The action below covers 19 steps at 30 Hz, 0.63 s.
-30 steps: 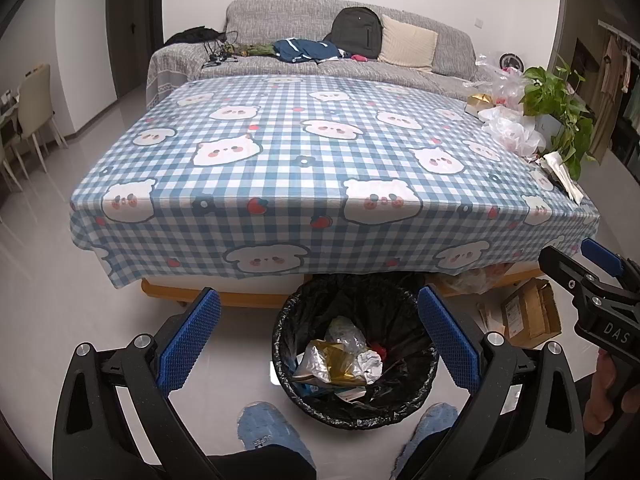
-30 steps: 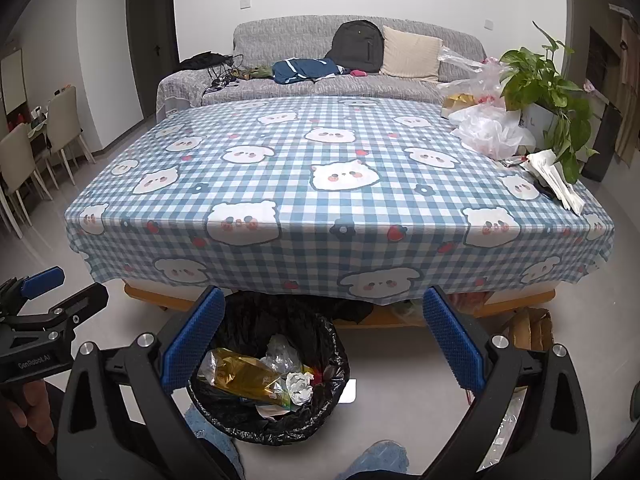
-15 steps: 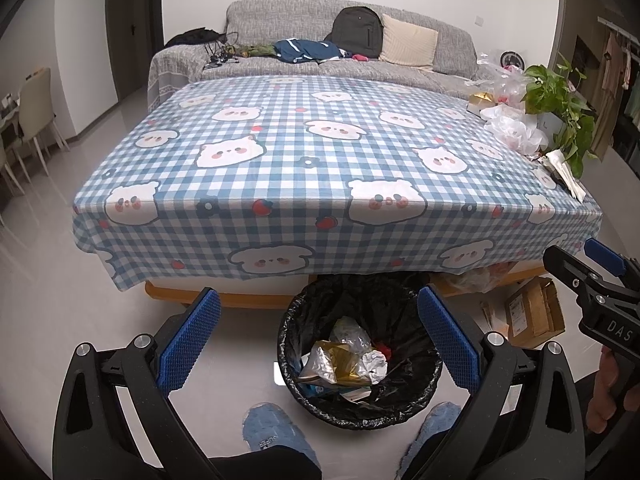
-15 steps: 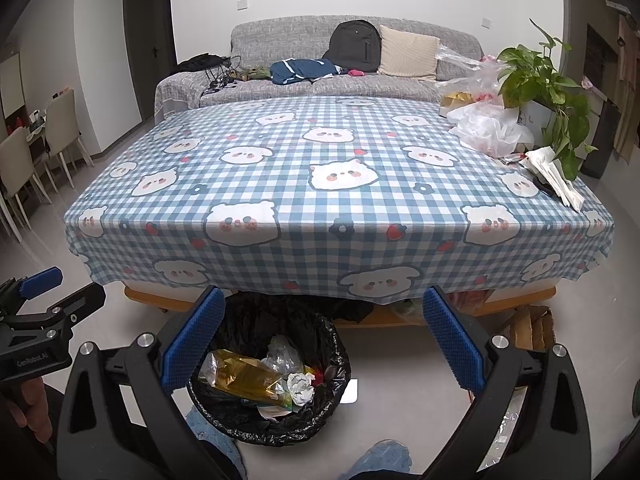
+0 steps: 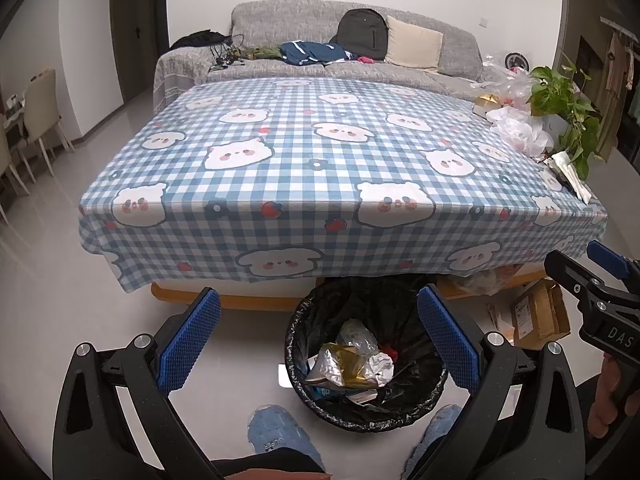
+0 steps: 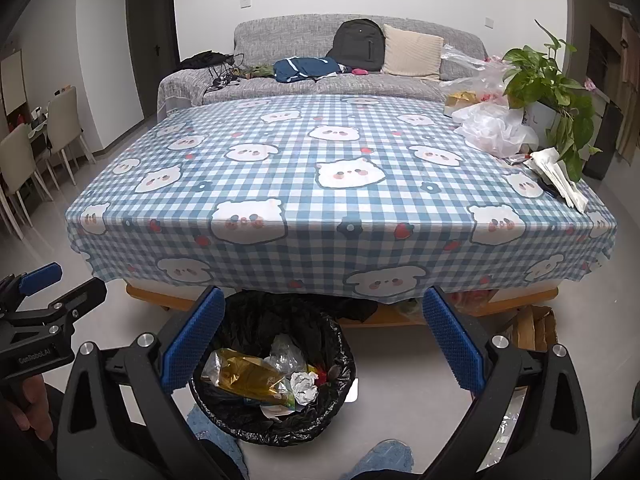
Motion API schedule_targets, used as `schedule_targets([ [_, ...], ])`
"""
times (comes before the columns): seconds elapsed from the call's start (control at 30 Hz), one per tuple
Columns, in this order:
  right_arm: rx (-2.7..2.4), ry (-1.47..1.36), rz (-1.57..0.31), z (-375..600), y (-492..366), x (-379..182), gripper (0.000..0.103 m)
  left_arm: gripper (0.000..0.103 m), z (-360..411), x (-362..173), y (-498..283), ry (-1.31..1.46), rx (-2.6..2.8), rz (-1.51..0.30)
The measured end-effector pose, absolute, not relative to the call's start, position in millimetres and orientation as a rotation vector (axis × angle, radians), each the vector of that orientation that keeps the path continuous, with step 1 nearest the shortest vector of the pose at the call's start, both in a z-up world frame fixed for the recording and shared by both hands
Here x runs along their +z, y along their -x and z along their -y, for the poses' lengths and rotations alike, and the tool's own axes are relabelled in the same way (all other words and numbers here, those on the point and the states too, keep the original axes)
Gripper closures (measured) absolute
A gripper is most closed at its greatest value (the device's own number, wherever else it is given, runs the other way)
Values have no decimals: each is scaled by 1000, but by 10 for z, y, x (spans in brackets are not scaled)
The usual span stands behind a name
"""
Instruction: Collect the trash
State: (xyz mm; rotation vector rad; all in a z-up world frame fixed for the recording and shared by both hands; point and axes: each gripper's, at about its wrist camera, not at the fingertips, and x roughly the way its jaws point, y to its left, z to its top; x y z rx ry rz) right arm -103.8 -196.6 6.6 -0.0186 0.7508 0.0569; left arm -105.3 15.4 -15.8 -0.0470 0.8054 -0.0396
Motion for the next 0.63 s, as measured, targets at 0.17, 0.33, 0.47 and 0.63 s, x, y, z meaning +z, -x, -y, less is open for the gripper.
schedule_targets([
  [0.17, 58, 19, -752, 1961, 1039, 62, 8, 6, -121, -155, 1056, 33, -43, -800],
  [0.33, 57, 18, -752, 1968, 1039, 62, 8, 6, -120, -151, 1068, 41, -43, -796],
  [0.47, 57, 17, -752, 1966, 1040, 61, 8, 6, -119, -152, 1070, 45, -47, -801],
  [0.63, 57, 18, -752, 1966, 1041, 59, 8, 6, -119, -154, 1064, 44, -51, -803],
])
